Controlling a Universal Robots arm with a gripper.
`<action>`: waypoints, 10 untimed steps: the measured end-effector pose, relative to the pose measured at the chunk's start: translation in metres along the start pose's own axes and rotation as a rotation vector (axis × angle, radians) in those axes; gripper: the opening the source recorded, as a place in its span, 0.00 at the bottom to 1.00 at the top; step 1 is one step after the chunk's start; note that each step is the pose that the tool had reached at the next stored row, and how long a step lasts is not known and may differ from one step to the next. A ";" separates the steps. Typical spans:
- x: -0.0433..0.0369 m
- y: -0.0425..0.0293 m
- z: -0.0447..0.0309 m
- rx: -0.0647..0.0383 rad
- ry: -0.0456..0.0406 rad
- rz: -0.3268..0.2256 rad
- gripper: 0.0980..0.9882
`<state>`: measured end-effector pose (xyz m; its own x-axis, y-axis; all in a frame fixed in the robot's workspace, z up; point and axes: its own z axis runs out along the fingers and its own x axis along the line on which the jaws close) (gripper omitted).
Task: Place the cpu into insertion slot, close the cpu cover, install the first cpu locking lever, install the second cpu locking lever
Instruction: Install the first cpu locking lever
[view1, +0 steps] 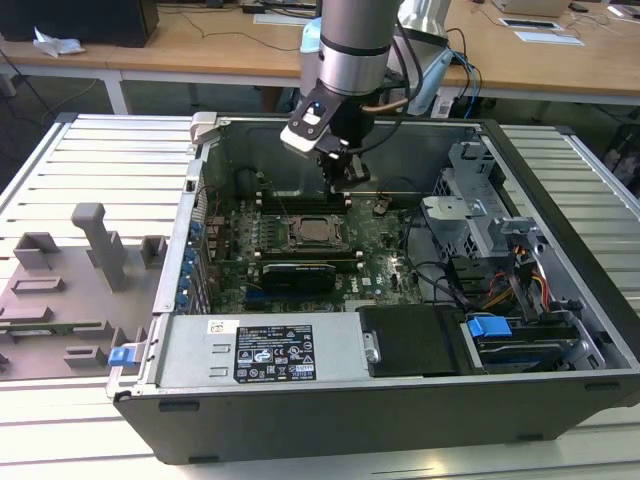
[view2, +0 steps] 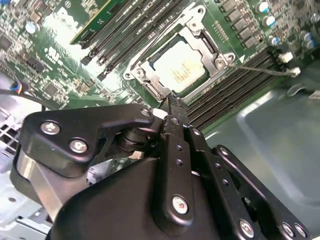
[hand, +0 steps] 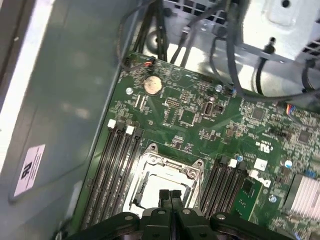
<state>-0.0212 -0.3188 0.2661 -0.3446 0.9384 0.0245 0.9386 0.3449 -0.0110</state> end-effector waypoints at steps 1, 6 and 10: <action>0.0000 0.0000 0.0000 0.001 -0.0004 -0.030 0.01; 0.0000 0.0000 0.0000 0.003 -0.0013 -0.118 0.01; 0.0000 0.0000 0.0000 0.004 -0.0020 -0.182 0.01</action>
<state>-0.0212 -0.3188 0.2661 -0.5085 0.8607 0.0245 0.8608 0.5088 -0.0110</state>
